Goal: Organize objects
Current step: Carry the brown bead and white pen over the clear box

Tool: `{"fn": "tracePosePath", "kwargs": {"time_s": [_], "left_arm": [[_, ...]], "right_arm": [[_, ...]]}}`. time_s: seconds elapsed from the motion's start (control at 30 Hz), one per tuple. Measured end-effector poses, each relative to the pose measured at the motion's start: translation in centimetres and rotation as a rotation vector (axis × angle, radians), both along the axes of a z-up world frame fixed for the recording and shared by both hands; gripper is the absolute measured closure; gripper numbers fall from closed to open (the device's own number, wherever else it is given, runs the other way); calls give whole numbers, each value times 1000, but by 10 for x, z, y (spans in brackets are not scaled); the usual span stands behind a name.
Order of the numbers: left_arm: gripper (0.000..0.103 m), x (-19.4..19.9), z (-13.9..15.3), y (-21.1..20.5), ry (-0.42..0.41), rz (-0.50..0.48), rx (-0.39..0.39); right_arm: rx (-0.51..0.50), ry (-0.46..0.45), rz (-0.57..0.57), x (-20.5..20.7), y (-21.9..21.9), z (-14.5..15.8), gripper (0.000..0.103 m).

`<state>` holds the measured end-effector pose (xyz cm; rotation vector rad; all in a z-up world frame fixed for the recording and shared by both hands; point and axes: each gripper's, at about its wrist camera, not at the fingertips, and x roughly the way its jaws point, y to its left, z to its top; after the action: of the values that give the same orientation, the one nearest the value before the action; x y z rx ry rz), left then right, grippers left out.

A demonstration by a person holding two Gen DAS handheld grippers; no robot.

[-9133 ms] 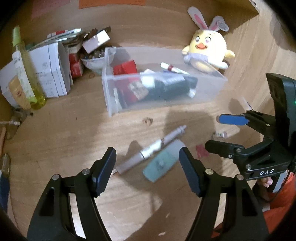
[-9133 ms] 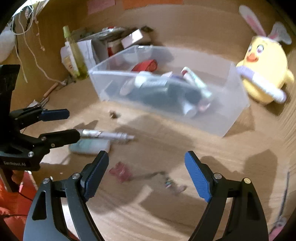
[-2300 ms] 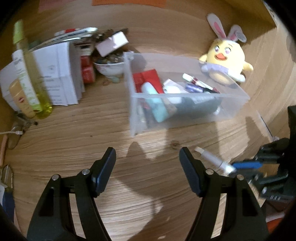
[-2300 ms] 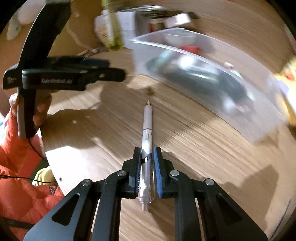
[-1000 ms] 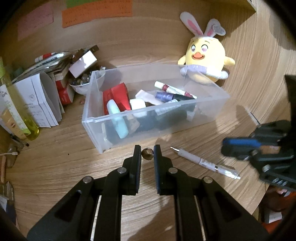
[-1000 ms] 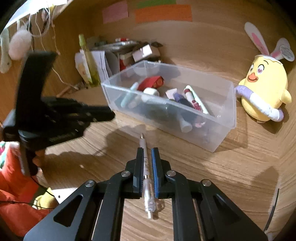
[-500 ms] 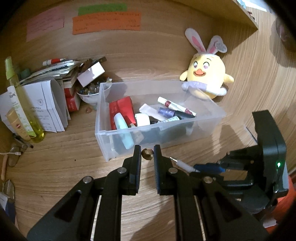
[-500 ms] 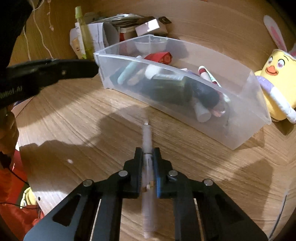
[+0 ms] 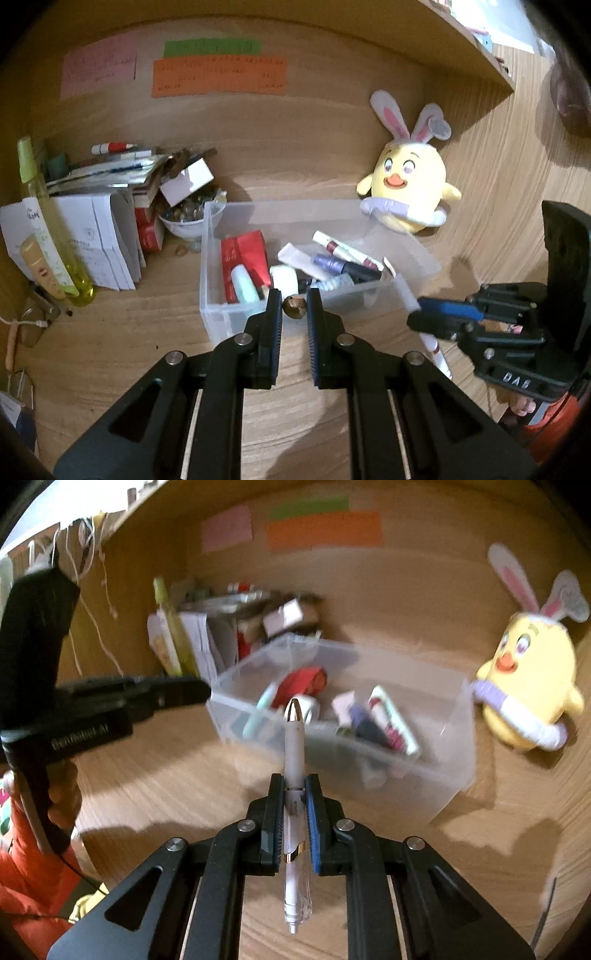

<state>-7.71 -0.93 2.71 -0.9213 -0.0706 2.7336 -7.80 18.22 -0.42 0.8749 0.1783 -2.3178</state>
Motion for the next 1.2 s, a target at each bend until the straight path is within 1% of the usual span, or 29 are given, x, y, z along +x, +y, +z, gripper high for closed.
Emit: {"fn": "tracePosePath", "kwargs": {"time_s": [0.17, 0.3, 0.5, 0.57, 0.93, 1.07, 1.2], "left_arm": [[91, -6, 10, 4, 31, 0, 0], [91, -12, 17, 6, 44, -1, 3], [91, -25, 22, 7, 54, 9, 9], [91, -30, 21, 7, 50, 13, 6], [91, -61, 7, 1, -11, 43, 14], [91, -76, -5, -1, -56, 45, 22], [91, -88, -17, -2, -96, 47, 23]], "right_arm": [[-48, 39, -42, -13, 6, 20, 93], [-67, 75, -67, -21, 9, 34, 93], [-57, 129, -105, -33, 8, 48, 93], [-58, 132, -110, -39, 7, 51, 93], [-6, 188, -165, -68, -2, 55, 93], [45, 201, -181, -79, -10, 48, 93], [95, 191, -180, -90, -18, 34, 93]]}}
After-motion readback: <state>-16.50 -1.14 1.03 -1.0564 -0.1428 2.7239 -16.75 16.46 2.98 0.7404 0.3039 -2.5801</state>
